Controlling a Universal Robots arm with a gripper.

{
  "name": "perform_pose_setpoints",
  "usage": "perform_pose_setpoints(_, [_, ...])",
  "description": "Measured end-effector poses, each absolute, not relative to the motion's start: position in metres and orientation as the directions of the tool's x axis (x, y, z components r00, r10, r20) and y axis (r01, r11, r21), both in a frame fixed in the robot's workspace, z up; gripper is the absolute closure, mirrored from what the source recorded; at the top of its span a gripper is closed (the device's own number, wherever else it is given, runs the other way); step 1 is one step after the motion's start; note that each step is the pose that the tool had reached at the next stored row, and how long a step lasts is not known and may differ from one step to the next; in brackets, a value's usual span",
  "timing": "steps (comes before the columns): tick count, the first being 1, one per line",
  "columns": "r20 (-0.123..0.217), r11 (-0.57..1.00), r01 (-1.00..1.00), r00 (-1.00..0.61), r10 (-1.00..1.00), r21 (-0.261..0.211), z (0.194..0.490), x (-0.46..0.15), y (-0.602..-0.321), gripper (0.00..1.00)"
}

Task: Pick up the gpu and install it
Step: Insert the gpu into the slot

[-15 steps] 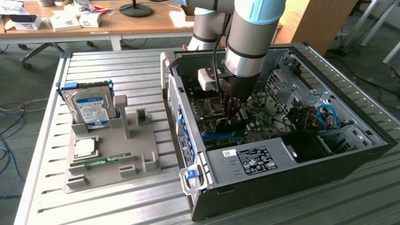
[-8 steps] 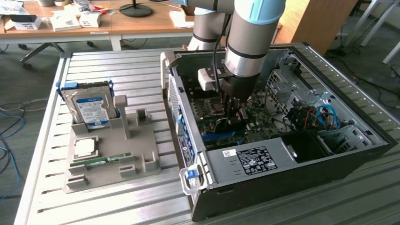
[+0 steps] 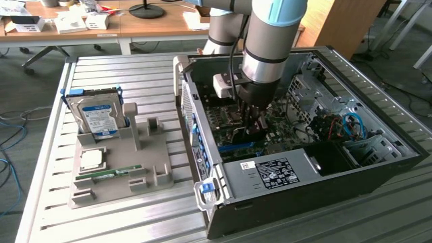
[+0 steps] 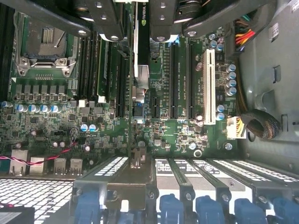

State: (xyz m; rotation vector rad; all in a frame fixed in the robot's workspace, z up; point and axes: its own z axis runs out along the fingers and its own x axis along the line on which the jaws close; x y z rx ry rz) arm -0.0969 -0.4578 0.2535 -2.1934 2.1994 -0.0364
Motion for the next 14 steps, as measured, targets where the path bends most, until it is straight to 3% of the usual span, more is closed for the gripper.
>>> perform_pose_setpoints(14, [-0.009, 0.003, -0.999, -0.003, -1.0, -0.042, 0.2527, -0.0974, -0.458, 0.74])
